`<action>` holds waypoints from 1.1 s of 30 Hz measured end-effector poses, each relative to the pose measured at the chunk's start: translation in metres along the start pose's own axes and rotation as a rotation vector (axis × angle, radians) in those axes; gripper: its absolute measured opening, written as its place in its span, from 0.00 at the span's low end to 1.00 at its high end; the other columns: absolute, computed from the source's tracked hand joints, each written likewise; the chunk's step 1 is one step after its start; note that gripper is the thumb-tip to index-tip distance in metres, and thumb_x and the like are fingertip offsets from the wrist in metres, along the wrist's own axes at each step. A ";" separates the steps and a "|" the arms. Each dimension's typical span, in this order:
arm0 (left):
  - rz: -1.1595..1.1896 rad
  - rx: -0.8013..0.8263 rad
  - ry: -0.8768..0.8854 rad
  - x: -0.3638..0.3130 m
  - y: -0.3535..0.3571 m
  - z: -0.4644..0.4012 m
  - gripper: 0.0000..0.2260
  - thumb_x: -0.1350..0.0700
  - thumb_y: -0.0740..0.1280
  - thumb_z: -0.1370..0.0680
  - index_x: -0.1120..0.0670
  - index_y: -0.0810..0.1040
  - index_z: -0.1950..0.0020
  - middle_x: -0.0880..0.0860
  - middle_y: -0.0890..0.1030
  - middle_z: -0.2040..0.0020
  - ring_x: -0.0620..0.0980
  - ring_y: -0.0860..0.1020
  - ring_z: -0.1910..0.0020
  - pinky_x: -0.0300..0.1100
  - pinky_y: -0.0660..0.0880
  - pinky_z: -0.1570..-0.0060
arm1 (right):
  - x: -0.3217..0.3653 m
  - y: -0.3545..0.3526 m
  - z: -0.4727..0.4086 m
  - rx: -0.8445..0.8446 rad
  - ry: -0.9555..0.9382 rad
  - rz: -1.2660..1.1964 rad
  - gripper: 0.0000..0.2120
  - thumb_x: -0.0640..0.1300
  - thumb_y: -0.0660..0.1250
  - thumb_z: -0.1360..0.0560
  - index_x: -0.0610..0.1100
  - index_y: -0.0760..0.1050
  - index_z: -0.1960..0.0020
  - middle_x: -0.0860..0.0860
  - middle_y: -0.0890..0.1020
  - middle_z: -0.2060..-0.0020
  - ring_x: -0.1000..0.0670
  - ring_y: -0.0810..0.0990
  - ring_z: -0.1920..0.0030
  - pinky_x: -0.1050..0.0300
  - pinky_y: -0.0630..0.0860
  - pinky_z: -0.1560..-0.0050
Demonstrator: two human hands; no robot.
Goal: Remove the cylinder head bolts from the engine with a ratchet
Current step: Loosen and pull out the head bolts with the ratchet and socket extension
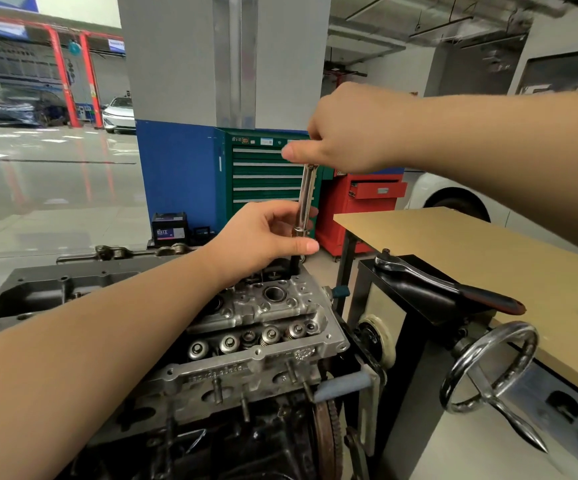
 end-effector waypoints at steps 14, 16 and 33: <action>-0.027 -0.007 -0.027 -0.003 -0.002 0.002 0.19 0.62 0.77 0.25 0.58 0.82 0.34 0.60 0.86 0.42 0.61 0.84 0.41 0.55 0.79 0.34 | -0.003 0.000 0.003 -0.044 0.081 0.015 0.39 0.80 0.53 0.27 0.44 0.77 0.61 0.47 0.78 0.67 0.44 0.77 0.63 0.51 0.71 0.63; -0.109 -0.070 -0.020 -0.004 -0.005 0.001 0.15 0.58 0.80 0.27 0.57 0.85 0.41 0.60 0.86 0.47 0.58 0.85 0.47 0.52 0.80 0.38 | -0.004 -0.003 0.003 0.018 -0.031 -0.201 0.31 0.76 0.60 0.26 0.48 0.81 0.49 0.52 0.80 0.60 0.47 0.81 0.58 0.53 0.72 0.59; -0.241 -0.056 0.005 -0.003 -0.008 0.000 0.13 0.58 0.78 0.24 0.53 0.86 0.39 0.59 0.86 0.48 0.62 0.84 0.46 0.56 0.80 0.37 | -0.007 -0.013 0.005 0.107 -0.181 -0.255 0.13 0.57 0.68 0.20 0.54 0.78 0.38 0.56 0.83 0.61 0.58 0.80 0.62 0.58 0.68 0.61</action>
Point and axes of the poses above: each hand's wrist, its own z-axis away from the middle knuckle, its own y-axis out of the palm, x = y × z, the point moved 2 cm from there along -z, towards the middle knuckle
